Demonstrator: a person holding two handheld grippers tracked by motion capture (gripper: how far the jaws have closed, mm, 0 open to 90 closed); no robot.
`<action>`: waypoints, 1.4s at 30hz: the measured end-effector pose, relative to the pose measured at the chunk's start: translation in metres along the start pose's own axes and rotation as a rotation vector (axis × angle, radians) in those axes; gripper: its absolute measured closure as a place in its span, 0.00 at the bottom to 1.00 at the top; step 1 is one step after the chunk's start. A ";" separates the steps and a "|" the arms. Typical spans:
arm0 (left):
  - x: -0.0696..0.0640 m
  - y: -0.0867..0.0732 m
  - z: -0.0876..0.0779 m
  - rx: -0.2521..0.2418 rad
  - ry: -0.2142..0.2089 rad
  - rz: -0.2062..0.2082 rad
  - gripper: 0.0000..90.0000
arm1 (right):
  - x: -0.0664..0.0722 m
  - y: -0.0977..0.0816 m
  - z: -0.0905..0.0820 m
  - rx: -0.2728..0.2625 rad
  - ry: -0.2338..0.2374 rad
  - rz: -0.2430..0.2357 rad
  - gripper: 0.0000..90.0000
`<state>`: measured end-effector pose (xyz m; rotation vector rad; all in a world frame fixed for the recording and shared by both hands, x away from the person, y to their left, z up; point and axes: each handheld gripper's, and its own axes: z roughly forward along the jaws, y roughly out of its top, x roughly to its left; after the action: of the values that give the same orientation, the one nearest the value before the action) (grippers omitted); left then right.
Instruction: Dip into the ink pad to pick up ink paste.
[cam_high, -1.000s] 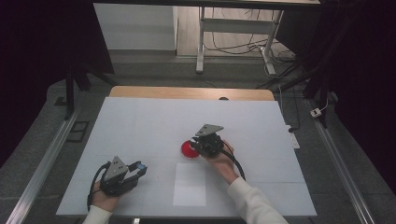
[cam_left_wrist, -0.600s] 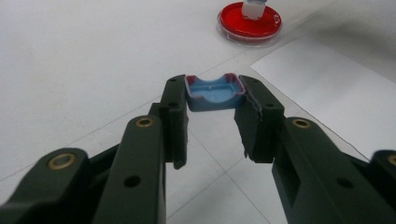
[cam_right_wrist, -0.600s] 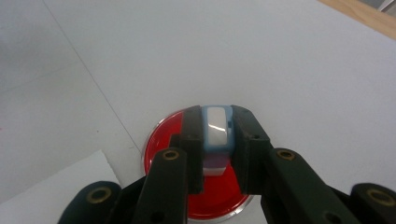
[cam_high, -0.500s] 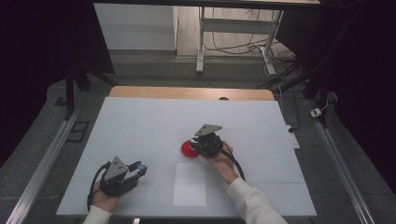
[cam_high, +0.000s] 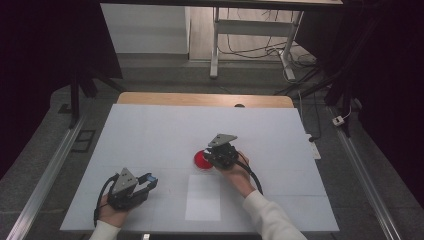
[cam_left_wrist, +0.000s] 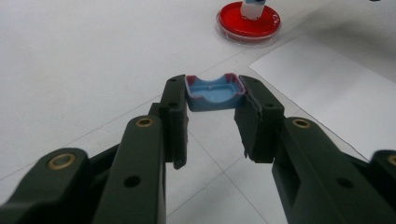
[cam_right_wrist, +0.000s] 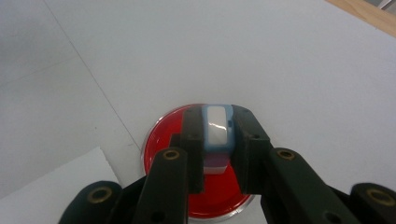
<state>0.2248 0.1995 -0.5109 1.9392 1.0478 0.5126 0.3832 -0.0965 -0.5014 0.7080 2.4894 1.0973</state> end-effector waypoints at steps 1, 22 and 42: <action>0.000 0.000 0.000 0.000 0.000 0.000 0.73 | 0.000 0.000 0.000 0.002 -0.002 -0.004 0.84; 0.004 -0.001 -0.001 -0.003 0.000 -0.005 0.73 | -0.002 0.001 -0.008 -0.041 0.011 -0.010 0.84; 0.004 -0.001 -0.001 -0.005 0.001 -0.002 0.73 | -0.008 -0.005 -0.040 -0.140 0.036 0.030 0.84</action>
<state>0.2261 0.2032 -0.5113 1.9335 1.0482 0.5142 0.3691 -0.1272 -0.4782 0.6921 2.4094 1.2918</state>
